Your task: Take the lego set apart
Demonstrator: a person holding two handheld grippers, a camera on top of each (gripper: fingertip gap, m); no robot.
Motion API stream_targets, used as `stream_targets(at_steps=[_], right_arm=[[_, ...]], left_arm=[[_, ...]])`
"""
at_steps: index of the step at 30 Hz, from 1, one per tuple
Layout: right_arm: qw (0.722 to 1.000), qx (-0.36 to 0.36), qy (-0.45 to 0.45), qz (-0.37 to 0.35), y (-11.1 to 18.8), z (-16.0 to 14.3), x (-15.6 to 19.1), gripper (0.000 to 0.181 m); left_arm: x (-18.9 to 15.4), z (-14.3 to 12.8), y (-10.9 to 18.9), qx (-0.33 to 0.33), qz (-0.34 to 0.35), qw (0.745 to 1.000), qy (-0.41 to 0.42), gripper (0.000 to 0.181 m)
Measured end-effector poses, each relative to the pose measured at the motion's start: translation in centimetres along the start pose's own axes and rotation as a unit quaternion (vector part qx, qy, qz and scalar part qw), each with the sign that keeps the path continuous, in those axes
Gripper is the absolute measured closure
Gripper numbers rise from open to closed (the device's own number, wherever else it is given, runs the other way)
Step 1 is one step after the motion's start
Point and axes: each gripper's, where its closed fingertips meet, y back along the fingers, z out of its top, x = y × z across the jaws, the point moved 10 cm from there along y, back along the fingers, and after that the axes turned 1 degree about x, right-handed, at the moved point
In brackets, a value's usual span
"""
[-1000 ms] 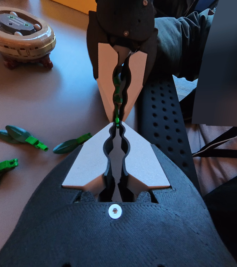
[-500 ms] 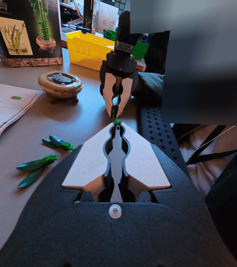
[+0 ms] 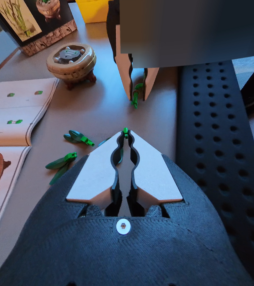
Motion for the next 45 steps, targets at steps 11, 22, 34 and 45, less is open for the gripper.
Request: stream_targets(at_steps=[11,22,34,45], right_arm=[[0.942,-0.129,-0.294,0.092,-2.3,2.1,-1.3,0.162],[0.934,-0.142,-0.305,0.119,-2.1,2.6,-1.1,0.177],[0.97,-0.148,-0.182,0.069,-1.7,3.5,-0.1,0.177],[0.941,-0.228,-0.23,0.094,-0.2,3.4,-1.2,0.163]], left_arm=[[-2.9,2.0,-0.7,-0.032,0.127,0.976,-0.173,0.178],[-3.6,2.2,-0.5,-0.054,0.131,0.969,-0.203,0.178],[-4.2,2.1,-0.1,-0.075,0.165,0.951,-0.252,0.172],[-1.2,3.3,3.4,-0.229,0.012,0.973,0.01,0.179]])
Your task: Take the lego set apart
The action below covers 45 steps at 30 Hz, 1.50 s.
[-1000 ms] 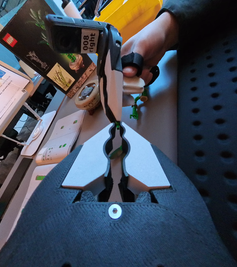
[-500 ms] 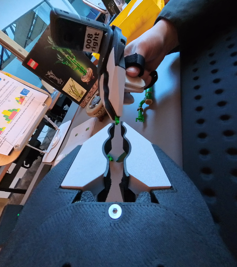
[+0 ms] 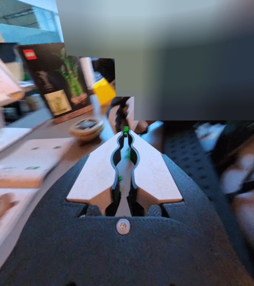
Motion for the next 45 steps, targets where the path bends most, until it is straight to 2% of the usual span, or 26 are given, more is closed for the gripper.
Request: stream_targets(at_steps=[2,4,7,10,11,12,13,14,15,16,17,18,19,21,24,26,30,33,36,39,42,45], right_arm=[[1.0,0.0,0.0,-0.008,0.3,-0.1,-0.1,0.162],[1.0,0.01,-0.007,-0.009,0.4,-0.5,-0.3,0.162],[1.0,0.021,-0.004,-0.008,0.4,-0.5,-0.2,0.162],[1.0,0.029,0.003,-0.011,0.4,-0.6,-0.1,0.162],[0.999,0.031,0.005,-0.013,0.4,-0.6,-0.1,0.162],[0.999,0.035,0.006,-0.015,0.4,-0.6,-0.1,0.162],[0.999,0.04,0.007,-0.017,0.3,-0.6,-0.1,0.162],[0.999,0.042,0.011,-0.019,0.3,-0.6,-0.1,0.162],[0.999,0.044,0.014,-0.023,0.3,-0.6,-0.1,0.162],[0.998,0.047,0.017,-0.027,0.3,-0.7,-0.1,0.163],[0.998,0.052,0.018,-0.029,0.2,-0.8,-0.1,0.163],[0.998,0.058,0.018,-0.03,0.1,-0.8,-0.2,0.163],[0.997,0.064,0.018,-0.032,0.0,-0.9,-0.2,0.162],[0.996,0.077,0.022,-0.036,-0.2,-1.0,-0.3,0.162],[0.994,0.094,0.034,-0.051,-0.1,-1.0,-0.4,0.162],[0.992,0.096,0.048,-0.067,0.3,-0.7,-0.4,0.161],[0.989,0.087,0.064,-0.105,2.0,0.1,-0.8,0.16],[0.979,0.106,0.091,-0.15,4.1,0.5,-1.2,0.155],[0.967,0.172,0.112,-0.15,6.4,-0.4,-1.2,0.151],[0.956,0.237,0.108,-0.134,7.3,-2.3,-1.4,0.15],[0.945,0.273,0.11,-0.141,6.2,-3.0,-1.9,0.15],[0.94,0.297,0.115,-0.125,4.4,-3.4,-2.1,0.153]], left_arm=[[1.2,0.8,1.6,-0.103,-0.095,0.983,0.12,0.18],[2.3,1.0,3.0,-0.171,-0.132,0.959,0.182,0.18],[2.8,1.2,4.1,-0.211,-0.145,0.947,0.195,0.18],[3.0,1.5,4.3,-0.212,-0.135,0.95,0.185,0.18],[3.3,1.8,4.6,-0.204,-0.101,0.959,0.169,0.18],[3.9,2.1,5.4,-0.181,-0.03,0.973,0.142,0.18],[4.8,2.3,6.5,-0.139,0.088,0.98,0.108,0.179],[5.9,2.4,8.2,-0.086,0.244,0.963,0.075,0.179],[6.6,2.2,10.4,-0.035,0.398,0.915,0.052,0.179],[7.0,1.8,12.5,0.013,0.516,0.855,0.045,0.179],[7.2,1.4,14.2,0.052,0.589,0.805,0.049,0.179],[7.3,1.0,15.5,0.077,0.634,0.766,0.066,0.179],[7.7,0.4,16.4,0.098,0.654,0.744,0.094,0.179],[8.6,-1.0,17.0,0.135,0.648,0.734,0.154,0.179],[9.4,-2.5,16.9,0.168,0.625,0.734,0.205,0.145],[9.3,-2.0,16.5,0.149,0.625,0.742,0.19,0.138],[8.2,-0.4,14.4,0.056,0.583,0.798,0.14,0.141],[7.3,0.4,10.8,0.007,0.482,0.87,0.102,0.144],[6.1,-0.1,5.6,0.05,0.351,0.932,0.072,0.146],[4.3,-1.5,0.5,0.11,0.2,0.97,0.082,0.148],[2.4,-2.9,-3.3,0.166,0.072,0.977,0.113,0.151],[1.3,-4.2,-5.7,0.228,0.023,0.968,0.106,0.15]])
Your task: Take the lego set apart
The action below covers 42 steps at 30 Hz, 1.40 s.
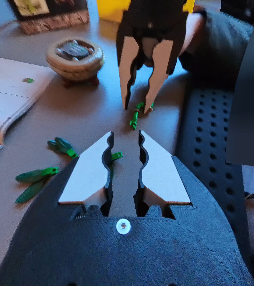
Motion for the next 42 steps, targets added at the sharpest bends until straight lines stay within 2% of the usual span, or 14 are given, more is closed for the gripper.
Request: stream_targets(at_steps=[4,6,8,12,16,28,30,32,38,40,41,42], right_arm=[[0.999,0.035,0.01,0.014,-1.8,0.2,0.2,0.159],[0.999,0.044,-0.003,0.027,-2.0,0.4,0.3,0.173],[1.0,0.029,0.004,0.01,-1.7,0.6,0.2,0.174],[0.998,-0.039,-0.017,0.049,-0.8,1.4,0.3,0.174],[0.994,-0.081,-0.037,0.061,-0.2,1.7,0.0,0.175],[0.989,-0.125,-0.028,0.074,0.2,2.1,0.2,0.174],[0.987,-0.131,-0.035,0.084,0.3,2.0,0.1,0.164],[0.985,-0.138,-0.043,0.09,0.3,1.9,-0.1,0.163],[0.987,-0.127,-0.047,0.083,0.0,1.9,-0.2,0.168],[0.989,-0.121,-0.044,0.066,-0.1,1.9,-0.3,0.161],[0.99,-0.12,-0.041,0.068,-0.1,1.9,-0.2,0.162],[0.989,-0.119,-0.037,0.077,-0.1,1.9,0.0,0.171]], left_arm=[[-0.5,-0.4,-2.1,0.056,-0.013,0.998,-0.026,0.153],[-0.4,-0.3,-2.5,0.061,-0.021,0.998,-0.023,0.155],[-0.4,-0.1,-2.8,0.059,-0.033,0.998,-0.013,0.156],[-0.1,0.6,-2.9,0.031,-0.06,0.998,0.018,0.157],[0.3,0.8,-2.7,0.012,-0.093,0.994,0.053,0.177],[1.4,0.8,-2.0,-0.034,-0.168,0.971,0.166,0.18],[1.8,0.7,-1.8,-0.042,-0.172,0.966,0.188,0.18],[2.0,0.7,-1.7,-0.047,-0.183,0.961,0.203,0.18],[1.7,0.7,-1.8,-0.039,-0.181,0.964,0.191,0.18],[1.7,0.8,-1.8,-0.039,-0.184,0.963,0.191,0.18],[1.7,0.7,-1.8,-0.038,-0.183,0.964,0.189,0.18],[1.7,0.7,-1.8,-0.037,-0.182,0.964,0.188,0.18]])
